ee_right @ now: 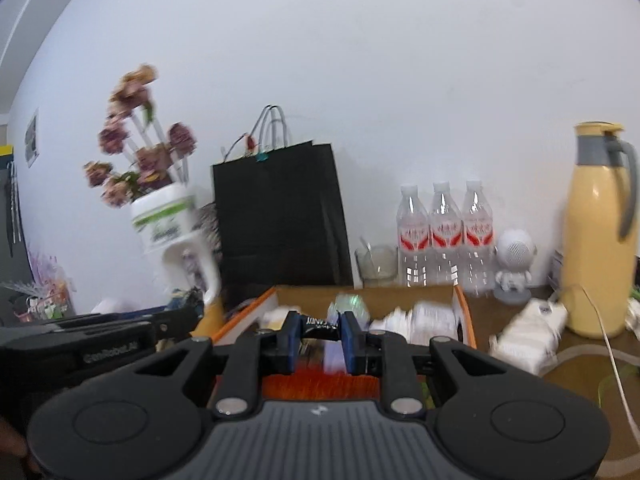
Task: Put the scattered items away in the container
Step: 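Lift the blue-white packet with the left tool and carry it over the box, then lower the blue-white packet into the box and open the left tool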
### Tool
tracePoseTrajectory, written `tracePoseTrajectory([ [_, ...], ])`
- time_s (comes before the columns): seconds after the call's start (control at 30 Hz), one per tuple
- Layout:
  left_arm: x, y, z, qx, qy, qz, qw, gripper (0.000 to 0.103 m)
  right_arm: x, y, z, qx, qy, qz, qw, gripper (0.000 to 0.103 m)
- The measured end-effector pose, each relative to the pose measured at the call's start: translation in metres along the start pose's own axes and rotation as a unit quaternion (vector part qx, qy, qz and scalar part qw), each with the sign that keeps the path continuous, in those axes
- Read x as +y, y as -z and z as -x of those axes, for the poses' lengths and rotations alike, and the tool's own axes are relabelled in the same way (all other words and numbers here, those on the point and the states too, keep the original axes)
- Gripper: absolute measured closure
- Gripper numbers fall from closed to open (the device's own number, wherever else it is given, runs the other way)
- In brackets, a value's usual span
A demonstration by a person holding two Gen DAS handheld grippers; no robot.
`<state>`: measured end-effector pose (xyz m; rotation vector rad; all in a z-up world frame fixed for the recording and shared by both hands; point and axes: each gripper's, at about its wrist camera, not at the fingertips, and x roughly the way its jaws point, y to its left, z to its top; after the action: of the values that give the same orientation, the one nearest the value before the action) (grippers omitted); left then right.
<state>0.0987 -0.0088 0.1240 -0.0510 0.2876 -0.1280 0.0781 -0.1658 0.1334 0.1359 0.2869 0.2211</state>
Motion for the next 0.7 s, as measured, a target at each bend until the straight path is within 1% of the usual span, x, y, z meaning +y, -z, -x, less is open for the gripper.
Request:
tracePoseTrajectory([
  [0.07,0.004,-0.023,-0.045,0.028,0.004,0.004,0.9996,0.081,-0.013,-0.029,-0.033,0.02,-0.002,0.001,1.0,0.083],
  [0.13,0.006,-0.039,-0.095,0.073,0.015,0.009,0.9971,0.081,-0.023,-0.051,-0.068,0.052,-0.002,0.003,0.999,0.083],
  [0.17,0.006,-0.043,-0.122,0.099,0.014,0.002,0.9949,0.081,-0.03,-0.062,-0.092,0.076,0.001,0.0,0.997,0.083],
  [0.2,0.008,-0.047,-0.148,0.124,0.003,-0.001,0.9922,0.081,-0.036,-0.069,-0.113,0.103,0.005,-0.006,0.995,0.083],
  [0.27,0.014,-0.05,-0.193,0.171,-0.007,0.003,0.9853,0.081,-0.053,-0.078,-0.159,0.162,0.008,-0.032,0.986,0.083],
  [0.3,0.017,-0.05,-0.213,0.196,-0.001,0.006,0.9806,0.081,-0.062,-0.079,-0.183,0.192,0.008,-0.051,0.98,0.083],
  [0.33,0.021,-0.048,-0.232,0.226,0.007,0.006,0.9741,0.081,-0.069,-0.078,-0.202,0.218,0.01,-0.063,0.974,0.083],
  [0.4,0.032,-0.041,-0.266,0.28,-0.008,0.034,0.9594,0.081,-0.08,-0.074,-0.241,0.265,0.017,-0.075,0.961,0.083],
  [0.47,0.039,-0.036,-0.291,0.317,0.001,0.048,0.9471,0.081,-0.087,-0.068,-0.274,0.301,0.033,-0.072,0.95,0.083],
  [0.5,0.04,-0.035,-0.301,0.329,0.01,0.047,0.9433,0.081,-0.089,-0.064,-0.287,0.313,0.041,-0.07,0.946,0.083],
  [0.53,0.04,-0.036,-0.309,0.335,0.009,0.041,0.9413,0.078,-0.09,-0.059,-0.298,0.326,0.049,-0.065,0.942,0.083],
  [0.57,0.041,-0.038,-0.313,0.336,0.003,0.037,0.9411,0.075,-0.09,-0.055,-0.308,0.337,0.056,-0.062,0.938,0.082],
  [0.6,0.041,-0.039,-0.318,0.337,-0.006,0.033,0.9408,0.069,-0.09,-0.052,-0.318,0.347,0.06,-0.06,0.934,0.082],
  [0.63,0.042,-0.041,-0.323,0.344,-0.009,0.034,0.9384,0.06,-0.09,-0.049,-0.327,0.357,0.06,-0.06,0.93,0.08],
  [0.7,0.044,-0.044,-0.327,0.353,0.002,0.041,0.9349,0.058,-0.091,-0.045,-0.34,0.377,0.059,-0.065,0.922,0.079],
])
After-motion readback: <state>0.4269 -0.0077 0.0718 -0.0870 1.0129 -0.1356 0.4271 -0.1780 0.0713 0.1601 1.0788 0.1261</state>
